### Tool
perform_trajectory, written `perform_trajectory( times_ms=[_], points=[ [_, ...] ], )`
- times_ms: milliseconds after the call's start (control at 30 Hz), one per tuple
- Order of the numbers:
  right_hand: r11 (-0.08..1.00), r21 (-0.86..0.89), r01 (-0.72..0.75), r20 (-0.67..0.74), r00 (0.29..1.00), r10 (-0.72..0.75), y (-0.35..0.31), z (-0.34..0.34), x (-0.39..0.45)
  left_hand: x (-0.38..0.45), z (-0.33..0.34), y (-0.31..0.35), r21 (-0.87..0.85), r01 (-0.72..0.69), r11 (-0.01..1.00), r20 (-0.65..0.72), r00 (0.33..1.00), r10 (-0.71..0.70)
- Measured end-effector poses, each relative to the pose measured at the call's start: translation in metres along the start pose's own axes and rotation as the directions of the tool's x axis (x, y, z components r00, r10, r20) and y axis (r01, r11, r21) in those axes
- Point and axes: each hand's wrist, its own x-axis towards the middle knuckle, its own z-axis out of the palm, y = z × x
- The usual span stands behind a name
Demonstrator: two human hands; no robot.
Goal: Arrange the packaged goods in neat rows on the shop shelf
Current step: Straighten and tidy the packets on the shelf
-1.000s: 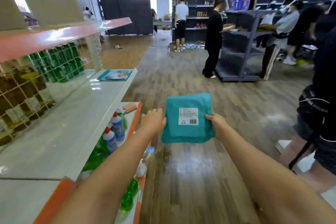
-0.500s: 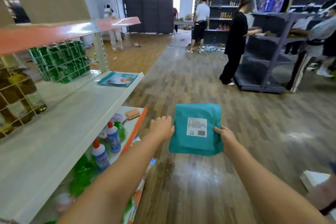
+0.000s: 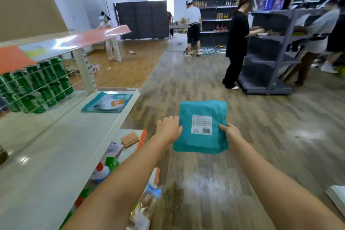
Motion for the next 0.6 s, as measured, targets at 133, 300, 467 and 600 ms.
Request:
perform_trajectory(
  times_ms=[133, 300, 467, 600],
  points=[
    [0.998, -0.038, -0.043, -0.007, 0.999, 0.043, 0.008, 0.021, 0.023, 0.024, 0.018, -0.021, -0.021, 0.059, 0.998, 0.042, 0.997, -0.059],
    [0.988, -0.105, -0.112, -0.016, 0.994, 0.111, 0.016, 0.039, 0.054, 0.052, 0.037, -0.042, -0.015, 0.109, 0.994, 0.107, 0.989, -0.107],
    [0.987, -0.134, -0.093, 0.053, 0.994, 0.101, 0.001, 0.068, 0.094, 0.085, 0.042, -0.058, -0.035, 0.178, 0.983, 0.088, 0.981, -0.174],
    [0.985, -0.141, -0.097, 0.154, 0.981, 0.118, -0.019, 0.099, 0.137, 0.117, 0.038, -0.071, -0.054, 0.259, 0.964, 0.065, 0.965, -0.255]
  ],
)
